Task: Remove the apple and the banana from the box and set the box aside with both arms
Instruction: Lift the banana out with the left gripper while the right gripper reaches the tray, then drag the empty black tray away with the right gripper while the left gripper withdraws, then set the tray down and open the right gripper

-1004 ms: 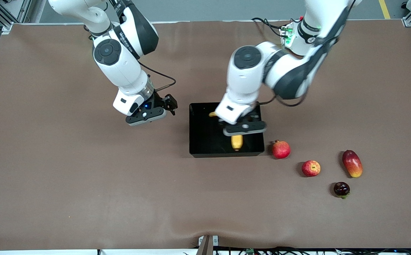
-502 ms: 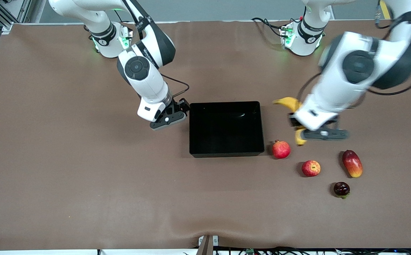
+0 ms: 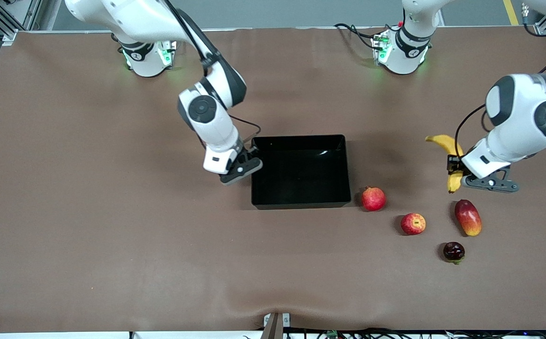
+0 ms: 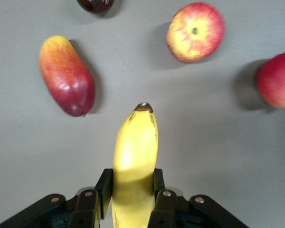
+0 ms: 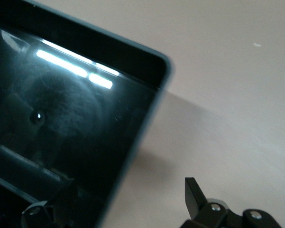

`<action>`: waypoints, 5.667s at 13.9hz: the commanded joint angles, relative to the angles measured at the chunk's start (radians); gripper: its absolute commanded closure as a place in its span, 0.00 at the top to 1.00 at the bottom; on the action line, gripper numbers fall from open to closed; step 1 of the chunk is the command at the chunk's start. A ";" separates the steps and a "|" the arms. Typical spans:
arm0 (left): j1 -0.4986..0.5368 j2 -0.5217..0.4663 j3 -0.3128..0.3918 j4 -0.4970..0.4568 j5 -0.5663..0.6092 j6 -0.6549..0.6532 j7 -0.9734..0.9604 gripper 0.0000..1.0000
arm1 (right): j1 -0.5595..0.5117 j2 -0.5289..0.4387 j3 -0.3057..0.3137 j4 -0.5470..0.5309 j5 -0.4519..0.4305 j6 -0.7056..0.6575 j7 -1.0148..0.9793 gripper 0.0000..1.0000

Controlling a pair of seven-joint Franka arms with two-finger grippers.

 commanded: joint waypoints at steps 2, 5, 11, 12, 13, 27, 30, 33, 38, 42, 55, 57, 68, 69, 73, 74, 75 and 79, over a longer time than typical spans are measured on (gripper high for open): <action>0.095 0.182 -0.013 -0.006 0.169 0.234 0.005 0.00 | 0.033 0.075 -0.006 0.014 0.009 0.086 0.001 1.00; 0.103 0.307 -0.011 0.077 0.177 0.283 -0.004 0.00 | 0.036 0.070 -0.006 0.014 0.009 0.081 0.010 0.00; 0.062 0.443 -0.013 0.232 0.176 0.283 -0.030 0.00 | 0.020 0.017 -0.006 -0.009 0.007 0.080 0.001 0.00; 0.060 0.451 -0.013 0.246 0.173 0.283 -0.032 0.53 | 0.010 -0.001 -0.007 -0.012 0.009 0.078 0.001 0.00; 0.062 0.447 -0.014 0.246 0.176 0.283 -0.038 1.00 | 0.001 -0.023 -0.007 -0.014 0.009 0.077 0.001 0.00; 0.071 0.155 -0.209 0.753 0.165 -0.686 -0.294 1.00 | -0.318 -0.284 -0.009 -0.102 0.009 -0.023 0.218 0.00; 0.072 0.054 -0.209 0.770 0.138 -0.754 -0.288 1.00 | -0.422 -0.304 -0.009 -0.105 0.009 -0.066 0.202 0.00; 0.072 -0.024 -0.209 0.767 0.084 -0.765 -0.280 1.00 | -0.526 -0.403 -0.010 -0.109 0.009 -0.308 0.157 0.00; -0.097 -0.128 -0.058 0.746 0.029 -0.820 -0.277 1.00 | -0.796 -0.492 -0.010 -0.132 0.009 -0.505 -0.204 0.00; -0.288 -0.181 0.153 0.697 -0.028 -0.820 -0.253 1.00 | -0.967 -0.444 -0.010 -0.131 0.012 -0.438 -0.404 0.00; -0.419 -0.238 0.348 0.602 -0.129 -0.831 -0.259 1.00 | -1.059 0.092 -0.006 0.224 0.148 -0.169 -0.594 0.00; -0.419 -0.238 0.352 0.605 -0.125 -0.831 -0.244 1.00 | -1.051 0.113 -0.004 0.241 0.167 -0.160 -0.602 0.00; -0.400 -0.247 0.351 0.612 -0.123 -0.846 -0.251 1.00 | -0.999 0.066 -0.010 0.304 0.148 -0.250 -0.641 1.00; -0.400 -0.248 0.352 0.614 -0.120 -0.859 -0.253 1.00 | -0.993 0.045 -0.010 0.302 0.147 -0.288 -0.613 1.00; -0.399 -0.253 0.354 0.617 -0.120 -0.869 -0.253 1.00 | -0.936 -0.063 -0.015 0.276 0.124 -0.451 -0.488 1.00; -0.399 -0.254 0.354 0.617 -0.120 -0.869 -0.245 1.00 | -0.929 -0.093 -0.013 0.273 0.090 -0.500 -0.452 1.00; -0.399 -0.253 0.354 0.618 -0.120 -0.871 -0.240 1.00 | -0.918 -0.126 -0.012 0.273 0.052 -0.553 -0.414 1.00; -0.400 -0.248 0.348 0.618 -0.120 -0.869 -0.239 1.00 | -0.832 -0.233 -0.012 0.274 -0.036 -0.750 -0.277 1.00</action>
